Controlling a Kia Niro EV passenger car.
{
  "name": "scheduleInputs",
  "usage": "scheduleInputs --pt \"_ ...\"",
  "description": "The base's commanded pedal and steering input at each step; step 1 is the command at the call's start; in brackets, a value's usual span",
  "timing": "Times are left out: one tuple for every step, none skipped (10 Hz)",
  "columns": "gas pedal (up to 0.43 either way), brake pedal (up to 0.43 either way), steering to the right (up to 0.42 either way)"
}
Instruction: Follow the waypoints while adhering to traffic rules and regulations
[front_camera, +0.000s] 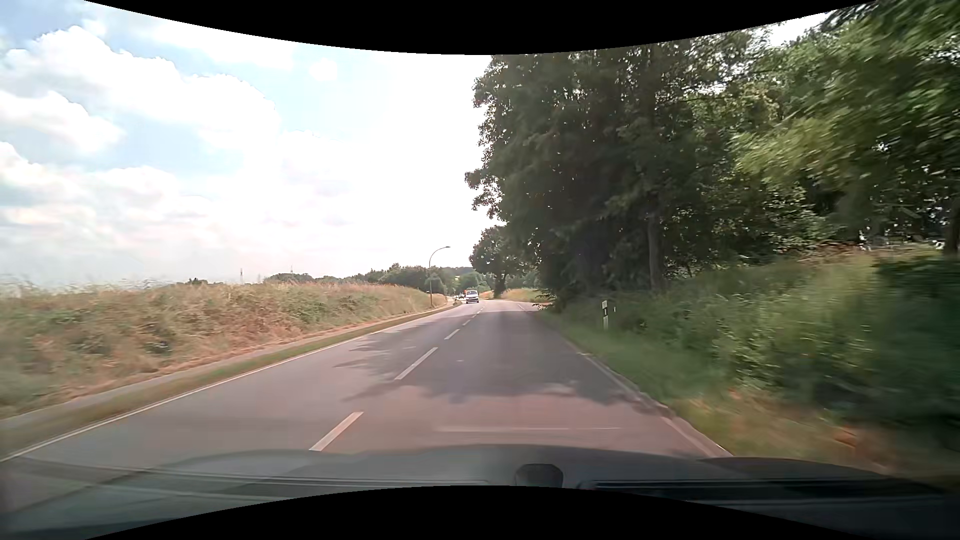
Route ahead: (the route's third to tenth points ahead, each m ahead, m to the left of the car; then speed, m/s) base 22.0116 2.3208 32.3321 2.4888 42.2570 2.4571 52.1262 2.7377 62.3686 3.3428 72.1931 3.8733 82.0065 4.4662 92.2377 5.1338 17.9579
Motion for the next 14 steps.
scheduleInputs --pt "0.177 0.0 -0.002" --pt "0.177 0.0 -0.002" --pt "0.177 0.0 -0.002" --pt "0.177 0.0 -0.001" --pt "0.177 0.0 -0.001" --pt "0.177 0.0 -0.001" --pt "0.177 0.0 -0.001" --pt "0.177 0.0 -0.001" --pt "0.177 0.0 -0.001" --pt "0.177 0.0 -0.001" --pt "0.177 0.0 -0.001" --pt "0.169 0.0 -0.001" --pt "0.169 0.0 -0.001" --pt "0.169 0.0 -0.002"
